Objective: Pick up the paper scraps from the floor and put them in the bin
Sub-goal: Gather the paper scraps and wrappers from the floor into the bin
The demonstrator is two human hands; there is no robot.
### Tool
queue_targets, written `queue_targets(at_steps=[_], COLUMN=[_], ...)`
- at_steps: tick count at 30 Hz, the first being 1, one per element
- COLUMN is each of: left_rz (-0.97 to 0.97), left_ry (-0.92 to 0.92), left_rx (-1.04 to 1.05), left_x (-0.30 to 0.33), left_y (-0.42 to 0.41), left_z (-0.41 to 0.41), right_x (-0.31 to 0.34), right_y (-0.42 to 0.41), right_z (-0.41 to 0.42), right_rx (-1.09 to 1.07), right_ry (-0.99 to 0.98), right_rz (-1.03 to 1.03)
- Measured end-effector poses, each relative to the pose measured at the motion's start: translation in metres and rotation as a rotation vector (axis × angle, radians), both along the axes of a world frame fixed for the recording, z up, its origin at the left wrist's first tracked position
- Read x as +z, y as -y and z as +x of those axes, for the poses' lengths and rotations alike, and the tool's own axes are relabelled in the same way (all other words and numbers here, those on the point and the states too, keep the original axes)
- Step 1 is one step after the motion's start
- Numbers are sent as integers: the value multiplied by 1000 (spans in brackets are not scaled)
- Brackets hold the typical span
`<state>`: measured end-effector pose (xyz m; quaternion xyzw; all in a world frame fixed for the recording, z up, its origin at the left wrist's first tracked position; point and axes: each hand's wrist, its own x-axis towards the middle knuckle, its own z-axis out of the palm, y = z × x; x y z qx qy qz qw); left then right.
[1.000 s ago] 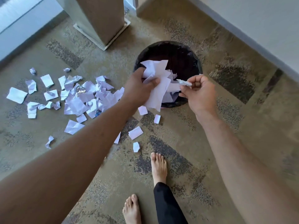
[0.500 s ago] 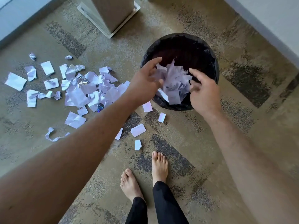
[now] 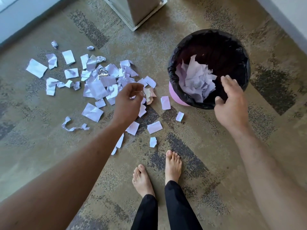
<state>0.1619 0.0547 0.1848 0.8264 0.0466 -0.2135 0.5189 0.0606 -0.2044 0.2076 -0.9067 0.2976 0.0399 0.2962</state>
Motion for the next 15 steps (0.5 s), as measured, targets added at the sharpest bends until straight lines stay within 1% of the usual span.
queue_targets(at_steps=[2, 3, 5, 7, 8, 9, 11, 13, 15], left_rz=[66, 96, 164, 245, 272, 310, 359, 421, 536], left_ry=[-23, -27, -19, 63, 110, 139, 128, 83, 6], left_rx=[12, 12, -21, -66, -72, -59, -6, 0, 31], left_x=[-9, -15, -27, -39, -47, -56, -77, -100, -126], left_y=[-21, -30, -48, -63, -70, -79, -98, -110, -128], left_z=[-12, -18, -35, -55, -64, -71, -81, -104, -117], right_x=[-3, -4, -10, -21, -31, -43, -71, -104, -136], right_y=[-9, -16, -36, -61, -74, -86, -107, -120, -130], right_z=[-7, -11, -21, -30, -35, -40, -48, -52, -47], right_rx=[51, 57, 79, 177, 249, 315, 396, 423, 430], right_ry=[4, 40, 175, 285, 297, 276, 184, 78, -30], right_rz=[-94, -119, -140, -152, -132, -89, 1, 54, 77])
